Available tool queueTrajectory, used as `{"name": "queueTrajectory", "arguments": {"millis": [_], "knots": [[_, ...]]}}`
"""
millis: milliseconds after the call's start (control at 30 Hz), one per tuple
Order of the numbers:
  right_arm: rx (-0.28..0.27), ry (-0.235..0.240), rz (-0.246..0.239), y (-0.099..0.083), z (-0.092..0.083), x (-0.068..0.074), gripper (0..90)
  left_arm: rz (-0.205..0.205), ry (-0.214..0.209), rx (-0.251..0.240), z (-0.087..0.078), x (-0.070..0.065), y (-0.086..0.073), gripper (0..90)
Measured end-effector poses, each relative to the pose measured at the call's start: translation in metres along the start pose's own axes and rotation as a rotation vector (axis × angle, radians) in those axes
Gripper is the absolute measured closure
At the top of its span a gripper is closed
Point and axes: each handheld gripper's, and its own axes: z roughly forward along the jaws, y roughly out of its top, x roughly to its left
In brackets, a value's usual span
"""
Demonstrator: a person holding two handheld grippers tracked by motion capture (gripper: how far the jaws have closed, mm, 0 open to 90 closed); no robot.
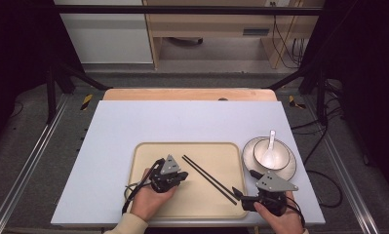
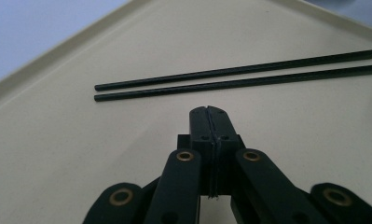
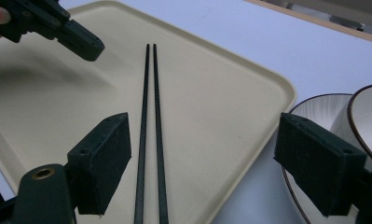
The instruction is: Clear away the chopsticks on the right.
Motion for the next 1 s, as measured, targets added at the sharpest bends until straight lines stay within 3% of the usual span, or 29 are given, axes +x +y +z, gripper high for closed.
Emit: {"name": "queueTrajectory", "arguments": {"millis": [67, 467, 800, 1000], "knots": [[-0.003, -0.005, 0.005, -0.001, 0.0, -0.002, 18.7, -0.011, 0.007, 0.028, 0.008, 0.003, 0.003, 89.8], [-0.017, -0.026, 0.018, -0.004, -0.002, -0.007, 19.4, -0.042, 0.031, 0.068, 0.03, 0.011, 0.014, 89.8], [-0.006, -0.028, 0.024, -0.008, -0.003, -0.007, 20.5, -0.074, 0.034, 0.034, 0.049, 0.021, 0.024, 89.8], [0.003, -0.034, 0.024, -0.011, -0.004, -0.007, 21.3, -0.055, 0.028, 0.036, 0.061, 0.024, 0.035, 89.8]]}}
